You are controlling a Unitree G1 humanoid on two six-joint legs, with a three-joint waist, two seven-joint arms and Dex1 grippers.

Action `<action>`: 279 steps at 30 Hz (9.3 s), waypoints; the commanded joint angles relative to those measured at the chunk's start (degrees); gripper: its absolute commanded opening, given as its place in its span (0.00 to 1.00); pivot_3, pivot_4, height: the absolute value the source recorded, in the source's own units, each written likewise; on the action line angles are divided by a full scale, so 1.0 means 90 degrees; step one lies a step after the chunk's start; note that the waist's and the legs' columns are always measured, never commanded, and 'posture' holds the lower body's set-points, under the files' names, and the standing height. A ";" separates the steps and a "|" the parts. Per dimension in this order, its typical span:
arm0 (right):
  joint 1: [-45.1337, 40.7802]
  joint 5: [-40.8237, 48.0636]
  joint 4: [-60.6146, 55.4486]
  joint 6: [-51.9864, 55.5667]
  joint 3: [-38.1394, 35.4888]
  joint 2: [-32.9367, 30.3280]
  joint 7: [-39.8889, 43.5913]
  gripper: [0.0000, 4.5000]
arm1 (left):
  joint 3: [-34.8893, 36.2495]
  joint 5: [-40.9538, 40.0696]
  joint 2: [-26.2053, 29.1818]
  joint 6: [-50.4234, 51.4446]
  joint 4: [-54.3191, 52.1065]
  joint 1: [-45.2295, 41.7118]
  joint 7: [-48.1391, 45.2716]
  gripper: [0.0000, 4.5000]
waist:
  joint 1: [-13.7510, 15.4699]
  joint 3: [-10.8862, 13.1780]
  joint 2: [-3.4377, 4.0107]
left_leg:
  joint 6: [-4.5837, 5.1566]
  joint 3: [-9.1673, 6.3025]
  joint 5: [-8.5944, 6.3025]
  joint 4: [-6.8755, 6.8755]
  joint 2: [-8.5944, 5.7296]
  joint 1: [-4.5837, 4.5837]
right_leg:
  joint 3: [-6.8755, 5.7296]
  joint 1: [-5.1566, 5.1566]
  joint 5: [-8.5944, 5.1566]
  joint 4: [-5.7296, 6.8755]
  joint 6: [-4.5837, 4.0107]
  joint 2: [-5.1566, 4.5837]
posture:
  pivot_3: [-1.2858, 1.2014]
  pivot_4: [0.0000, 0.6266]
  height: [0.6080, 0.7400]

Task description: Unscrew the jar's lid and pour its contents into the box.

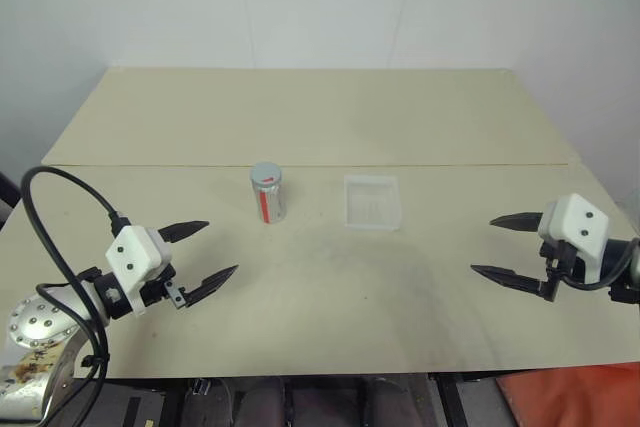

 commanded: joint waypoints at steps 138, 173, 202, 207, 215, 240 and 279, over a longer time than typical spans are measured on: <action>-0.2490 0.0911 -0.1771 0.1661 0.1983 0.3252 -0.3701 1.00 | -0.2216 0.0729 -0.3473 -0.0490 0.1995 -0.3142 0.3064 0.45 | -0.0048 -0.0003 0.0002 | -0.0008 -0.0023 0.0008 0.0007 -0.0004 -0.0009 | -0.0012 0.0004 0.0016 0.0002 0.0017 0.0000 | 0.52 0.24 1.00; -0.3465 -0.0425 -0.1167 0.1580 0.3681 0.5147 -0.4684 1.00 | -0.3127 0.1331 -0.3332 -0.1223 0.2021 -0.2846 0.1962 0.45 | -0.0039 -0.0004 0.0004 | -0.0022 -0.0018 0.0019 0.0026 -0.0018 -0.0092 | -0.0015 -0.0084 0.0018 0.0021 0.0014 0.0010 | 0.52 0.24 1.00; -0.3885 0.0712 0.0207 0.0695 0.2915 0.4089 -0.1933 0.62 | -0.3197 0.1351 -0.3372 -0.1383 0.2029 -0.2819 0.1657 0.45 | -0.0064 -0.0003 0.0004 | -0.0015 -0.0018 0.0016 0.0025 -0.0018 -0.0087 | -0.0013 -0.0082 0.0018 0.0020 0.0014 0.0011 | 0.52 0.24 1.00; -0.4548 0.0896 0.1328 0.0265 0.3059 0.3840 -0.0452 0.62 | -0.3232 0.1348 -0.3389 -0.1365 0.1998 -0.2823 0.1626 0.45 | -0.0066 -0.0003 0.0003 | -0.0013 -0.0017 0.0015 0.0025 -0.0017 -0.0088 | -0.0013 -0.0081 0.0018 0.0017 0.0014 0.0011 | 0.52 0.24 1.00; -0.5672 0.0776 0.3399 -0.0704 0.3389 0.3892 0.2167 0.62 | -0.3269 0.1322 -0.3418 -0.1404 0.2055 -0.2838 0.1588 0.45 | -0.0065 -0.0003 0.0004 | -0.0013 -0.0016 0.0015 0.0026 -0.0016 -0.0087 | -0.0014 -0.0080 0.0018 0.0019 0.0014 0.0011 | 0.52 0.24 1.00; -0.6927 0.1115 0.6041 -0.2203 0.3636 0.4060 0.3294 0.99 | -0.3295 0.1314 -0.3510 -0.1419 0.2046 -0.2786 0.1648 0.45 | -0.0074 -0.0003 0.0004 | -0.0034 -0.0015 0.0027 0.0024 -0.0005 -0.0092 | -0.0019 -0.0083 0.0021 0.0038 0.0012 0.0004 | 0.52 0.24 1.00; -0.3139 -0.0853 -0.1771 0.1516 0.3709 0.4651 -0.4298 0.99 | -0.3239 0.1637 -0.3654 -0.1668 0.2323 -0.2930 0.2051 0.45 | -0.0023 -0.0003 0.0005 | -0.0020 -0.0016 0.0020 0.0025 -0.0019 -0.0098 | -0.0016 -0.0095 0.0023 0.0020 0.0011 0.0008 | 0.52 0.24 1.00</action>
